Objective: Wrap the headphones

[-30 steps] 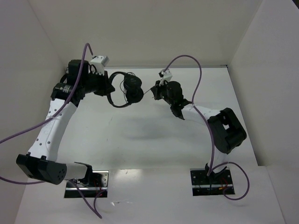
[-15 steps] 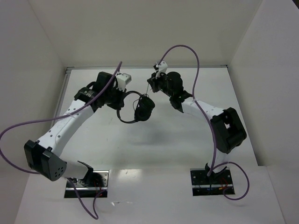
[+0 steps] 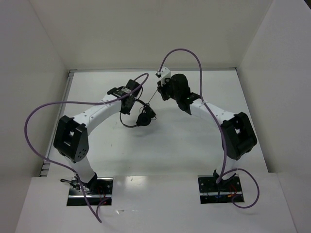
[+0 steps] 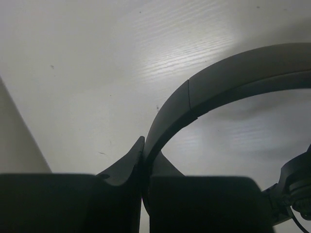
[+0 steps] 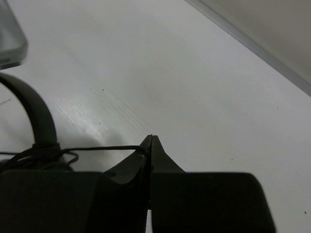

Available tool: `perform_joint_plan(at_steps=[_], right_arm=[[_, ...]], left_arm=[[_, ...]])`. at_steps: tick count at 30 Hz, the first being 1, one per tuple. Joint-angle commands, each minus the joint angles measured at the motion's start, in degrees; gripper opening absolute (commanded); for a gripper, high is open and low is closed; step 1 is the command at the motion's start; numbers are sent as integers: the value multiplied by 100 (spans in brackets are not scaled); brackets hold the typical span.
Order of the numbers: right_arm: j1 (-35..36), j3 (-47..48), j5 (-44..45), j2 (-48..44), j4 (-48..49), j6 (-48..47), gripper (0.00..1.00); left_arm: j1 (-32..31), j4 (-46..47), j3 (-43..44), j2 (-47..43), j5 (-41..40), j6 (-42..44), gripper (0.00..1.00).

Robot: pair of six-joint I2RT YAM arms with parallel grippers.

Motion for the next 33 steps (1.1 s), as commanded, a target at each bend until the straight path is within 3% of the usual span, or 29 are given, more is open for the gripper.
perform_joint_plan(at_steps=[1, 5, 15, 20, 23, 28, 33], right_arm=[[-130, 333, 171, -528, -157, -96, 1], [-78, 333, -268, -634, -501, 352, 1], [-78, 790, -1253, -520, -739, 2074, 1], [-78, 729, -1797, -161, -387, 3312, 1], [28, 668, -1860, -45, -387, 3613, 1], [300, 290, -1456, 130, -299, 4026, 1], [353, 298, -1175, 499, -378, 4300, 1]], left_arm=[[-27, -127, 158, 385, -1108, -96, 0], [-27, 505, 158, 781, -1557, -262, 0], [25, 1781, 799, 1792, -1646, -745, 0], [236, 2185, 1107, 1977, -873, -1221, 0], [306, 2081, 1730, 2372, -469, -1344, 0], [535, 1940, 2644, 2786, 305, -1818, 0], [597, 2001, 2813, 2900, 1103, -2100, 0]])
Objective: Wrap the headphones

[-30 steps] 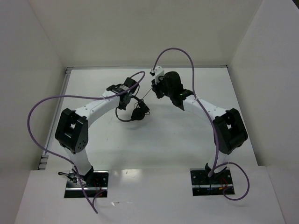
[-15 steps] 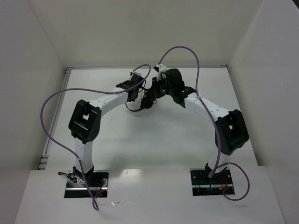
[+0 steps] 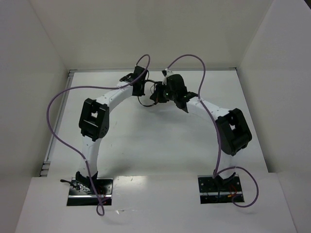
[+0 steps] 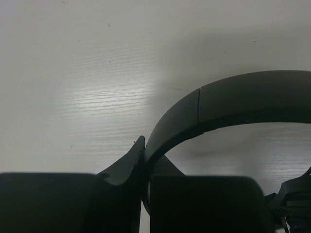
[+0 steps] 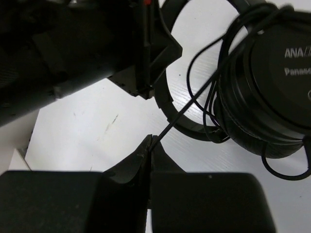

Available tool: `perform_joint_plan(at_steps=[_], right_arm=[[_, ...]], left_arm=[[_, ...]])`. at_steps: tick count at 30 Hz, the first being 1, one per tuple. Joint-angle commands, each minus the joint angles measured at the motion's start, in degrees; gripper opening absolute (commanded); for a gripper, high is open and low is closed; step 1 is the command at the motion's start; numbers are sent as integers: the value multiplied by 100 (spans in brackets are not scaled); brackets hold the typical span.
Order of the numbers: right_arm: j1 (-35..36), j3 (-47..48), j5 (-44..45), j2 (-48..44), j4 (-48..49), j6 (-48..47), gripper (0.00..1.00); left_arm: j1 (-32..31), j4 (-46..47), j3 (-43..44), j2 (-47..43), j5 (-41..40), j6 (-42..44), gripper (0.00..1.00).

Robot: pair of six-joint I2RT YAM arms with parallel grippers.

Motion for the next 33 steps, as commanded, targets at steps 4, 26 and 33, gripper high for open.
perform_joint_plan(at_steps=[4, 26, 33], right_arm=[[312, -62, 292, 211, 21, 460, 1], [312, -2, 821, 967, -929, 732, 1], [312, 1157, 286, 1713, -1385, 785, 1]], left_arm=[[267, 632, 325, 195, 963, -763, 0], [566, 1089, -158, -245, 1861, -956, 0], [566, 1150, -211, -306, 1799, -896, 0]])
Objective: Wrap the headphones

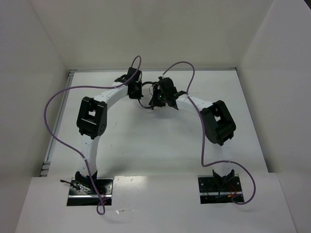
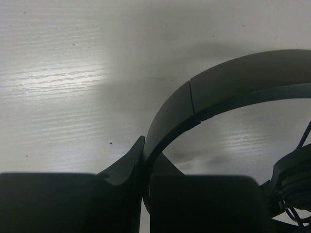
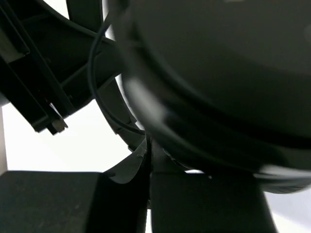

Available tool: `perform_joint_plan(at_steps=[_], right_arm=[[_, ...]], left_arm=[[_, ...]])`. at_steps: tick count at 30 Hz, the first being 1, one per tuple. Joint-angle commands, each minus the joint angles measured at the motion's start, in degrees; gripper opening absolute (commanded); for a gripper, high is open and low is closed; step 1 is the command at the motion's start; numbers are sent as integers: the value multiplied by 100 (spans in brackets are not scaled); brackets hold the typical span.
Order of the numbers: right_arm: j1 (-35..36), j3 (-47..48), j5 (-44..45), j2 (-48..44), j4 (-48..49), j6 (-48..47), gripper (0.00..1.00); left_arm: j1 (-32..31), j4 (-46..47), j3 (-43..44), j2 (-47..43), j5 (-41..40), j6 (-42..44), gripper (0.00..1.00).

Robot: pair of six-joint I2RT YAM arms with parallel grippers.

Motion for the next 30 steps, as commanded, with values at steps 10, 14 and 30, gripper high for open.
perform_joint_plan(at_steps=[10, 14, 30], right_arm=[[165, 423, -493, 371, -1253, -213, 1], [25, 80, -368, 151, -1421, -213, 1], [-292, -378, -650, -140, -1272, -284, 15]], left_arm=[[185, 701, 422, -235, 272, -173, 0], [256, 701, 422, -235, 693, -121, 0], [256, 745, 274, -490, 589, 249, 0]])
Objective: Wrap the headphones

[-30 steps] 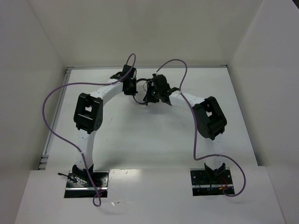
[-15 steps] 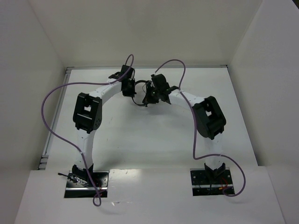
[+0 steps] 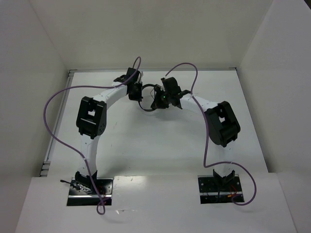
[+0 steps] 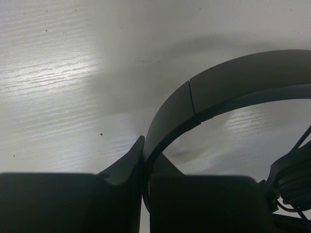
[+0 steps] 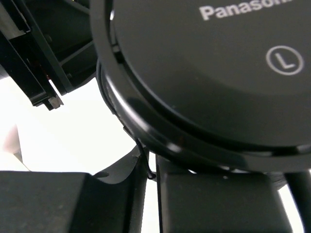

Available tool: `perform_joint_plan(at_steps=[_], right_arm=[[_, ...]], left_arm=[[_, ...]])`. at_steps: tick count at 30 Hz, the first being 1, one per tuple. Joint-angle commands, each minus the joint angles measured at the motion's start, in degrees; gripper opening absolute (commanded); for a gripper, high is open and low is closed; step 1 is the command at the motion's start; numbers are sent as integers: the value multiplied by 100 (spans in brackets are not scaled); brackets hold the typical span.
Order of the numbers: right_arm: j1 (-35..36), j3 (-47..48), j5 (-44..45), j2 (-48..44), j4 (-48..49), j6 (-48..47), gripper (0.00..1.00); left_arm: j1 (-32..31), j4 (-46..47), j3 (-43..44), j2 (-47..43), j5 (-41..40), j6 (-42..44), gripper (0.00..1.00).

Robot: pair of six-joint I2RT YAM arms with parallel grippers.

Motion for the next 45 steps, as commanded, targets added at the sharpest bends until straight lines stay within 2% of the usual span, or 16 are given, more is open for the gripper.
perform_joint_plan(at_steps=[1, 6, 14, 17, 22, 24, 28, 29, 31, 32, 33, 39, 45], right_arm=[[-54, -299, -88, 109, -741, -194, 17], [-54, -185, -88, 110, -959, -194, 21], [-54, -237, -36, 48, -1277, -194, 21], [-54, -237, 96, -84, -1330, -194, 29], [-54, -290, 184, -84, -1330, -247, 29], [-54, -360, 184, -84, -1251, -247, 32], [-54, -799, 79, -443, -900, -247, 49], [-54, -904, 131, -688, -812, -247, 57], [-54, -1186, 236, -979, -574, -247, 66], [-54, -1256, 359, -1137, -513, -316, 79], [-54, -1379, 464, -1486, -512, -317, 100], [-54, -1520, 1790, -2849, -741, -579, 100], [-115, -1818, 2004, -3660, -574, -792, 100]], left_arm=[[175, 933, 273, -490, 40, 8, 0], [175, 933, 273, -490, -13, 70, 0], [175, 880, 387, -490, -311, 342, 0], [175, 828, 518, -490, -365, 465, 0], [175, 714, 624, -438, -250, 588, 0], [175, 548, 782, -289, -189, 650, 0], [175, 240, 994, -130, -189, 782, 0], [175, 239, 994, -130, -241, 869, 0], [175, 90, 994, -130, -242, 1019, 0], [175, 89, 994, -78, -311, 1020, 0], [175, 11, 994, -77, -312, 1142, 0], [175, -174, 731, -77, -365, 1345, 0], [175, -543, 450, -130, -110, 1696, 0]])
